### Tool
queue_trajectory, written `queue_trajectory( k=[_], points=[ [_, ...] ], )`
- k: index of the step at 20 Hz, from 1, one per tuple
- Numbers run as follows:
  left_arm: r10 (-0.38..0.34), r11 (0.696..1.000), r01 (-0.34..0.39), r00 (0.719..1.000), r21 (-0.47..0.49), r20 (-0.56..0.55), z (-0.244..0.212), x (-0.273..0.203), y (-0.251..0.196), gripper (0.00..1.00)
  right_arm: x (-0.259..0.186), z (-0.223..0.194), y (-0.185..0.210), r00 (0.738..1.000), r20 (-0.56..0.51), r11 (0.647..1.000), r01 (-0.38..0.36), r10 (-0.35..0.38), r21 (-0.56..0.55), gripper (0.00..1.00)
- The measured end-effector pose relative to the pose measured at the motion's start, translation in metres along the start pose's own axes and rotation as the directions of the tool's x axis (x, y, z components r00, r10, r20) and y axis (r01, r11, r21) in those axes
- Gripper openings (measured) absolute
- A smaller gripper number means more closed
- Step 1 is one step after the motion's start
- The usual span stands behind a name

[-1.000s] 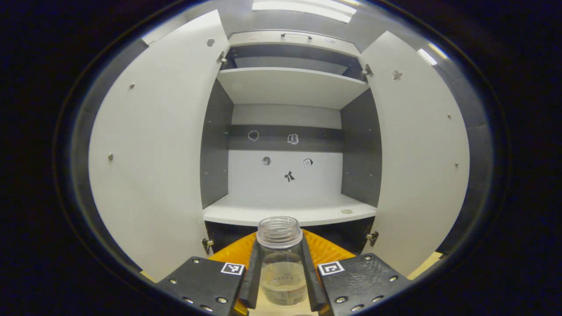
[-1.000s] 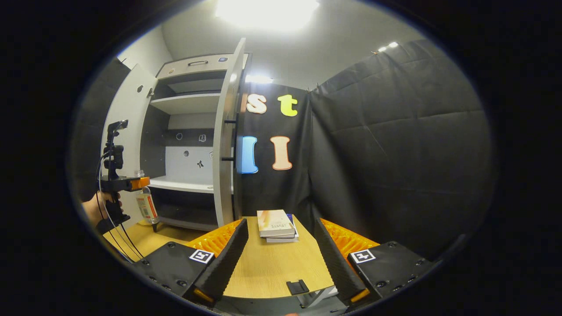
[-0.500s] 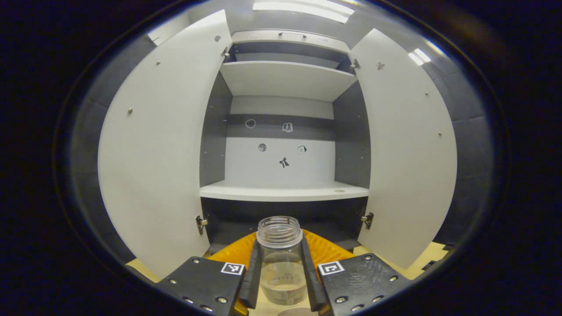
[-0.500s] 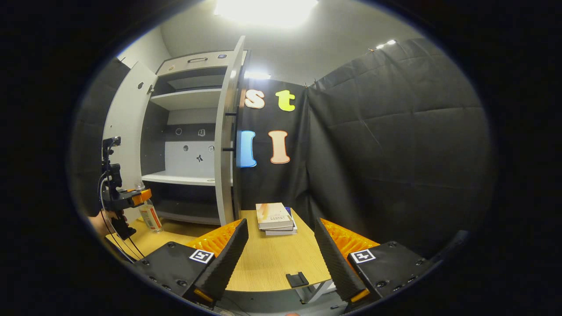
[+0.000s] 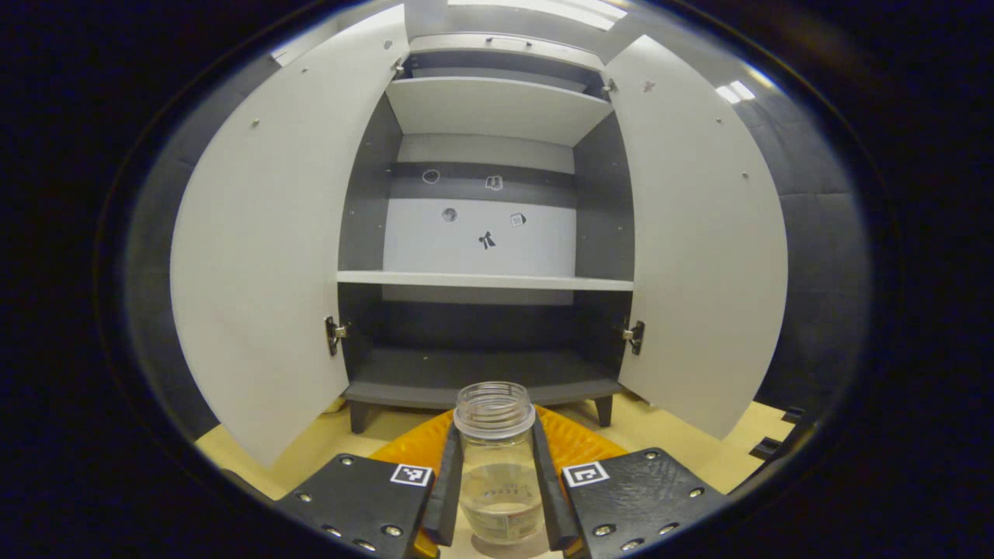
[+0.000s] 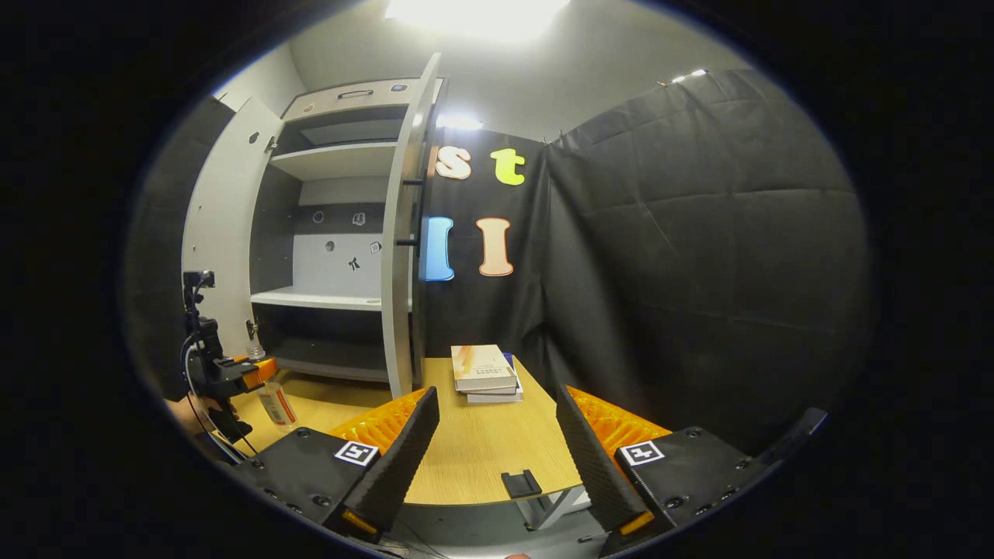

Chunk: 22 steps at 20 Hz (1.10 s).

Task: Grasp the bottle in the cabinet with the left hand and place it on the coaster, then close the right door with the right hand and the left door with the left hand.

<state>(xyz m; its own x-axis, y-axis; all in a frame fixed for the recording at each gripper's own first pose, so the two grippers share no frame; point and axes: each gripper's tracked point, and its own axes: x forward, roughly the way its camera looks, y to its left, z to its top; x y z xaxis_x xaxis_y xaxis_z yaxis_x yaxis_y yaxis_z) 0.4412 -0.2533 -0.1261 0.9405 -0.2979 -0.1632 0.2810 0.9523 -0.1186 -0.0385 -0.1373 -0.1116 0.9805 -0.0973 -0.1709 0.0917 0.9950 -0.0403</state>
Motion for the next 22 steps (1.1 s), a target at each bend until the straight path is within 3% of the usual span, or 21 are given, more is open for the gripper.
queue_trajectory(
  k=[9,16,17,18,20,22],
  points=[
    [0.012,0.999,-0.010,0.998,0.040,-0.061,-0.062,0.001,-0.012,0.47,0.005,-0.005,-0.005,1.000,-0.019,0.999,-0.010,0.010,-0.031,0.97],
    [0.030,1.000,-0.029,0.996,0.012,-0.089,-0.076,-0.005,-0.010,0.49,0.011,-0.005,0.002,0.999,-0.023,0.999,-0.028,0.027,-0.044,0.95],
    [0.032,0.999,-0.031,0.995,0.010,-0.093,-0.077,-0.007,-0.010,0.52,0.011,-0.005,0.003,0.999,-0.021,0.999,-0.031,0.030,-0.044,0.97],
    [0.038,0.999,-0.037,0.995,0.012,-0.092,-0.076,-0.009,-0.009,0.65,0.011,-0.004,0.005,0.999,-0.019,0.998,-0.036,0.036,-0.044,0.97],
    [0.044,0.999,-0.042,0.996,0.021,-0.080,-0.068,-0.014,-0.007,0.81,0.013,-0.003,0.009,0.999,-0.017,0.998,-0.046,0.046,-0.042,0.97],
    [0.039,0.999,-0.038,0.996,0.023,-0.075,-0.060,-0.017,-0.009,0.80,0.015,0.000,0.013,0.998,-0.013,0.998,-0.056,0.055,-0.031,0.95]
  ],
)
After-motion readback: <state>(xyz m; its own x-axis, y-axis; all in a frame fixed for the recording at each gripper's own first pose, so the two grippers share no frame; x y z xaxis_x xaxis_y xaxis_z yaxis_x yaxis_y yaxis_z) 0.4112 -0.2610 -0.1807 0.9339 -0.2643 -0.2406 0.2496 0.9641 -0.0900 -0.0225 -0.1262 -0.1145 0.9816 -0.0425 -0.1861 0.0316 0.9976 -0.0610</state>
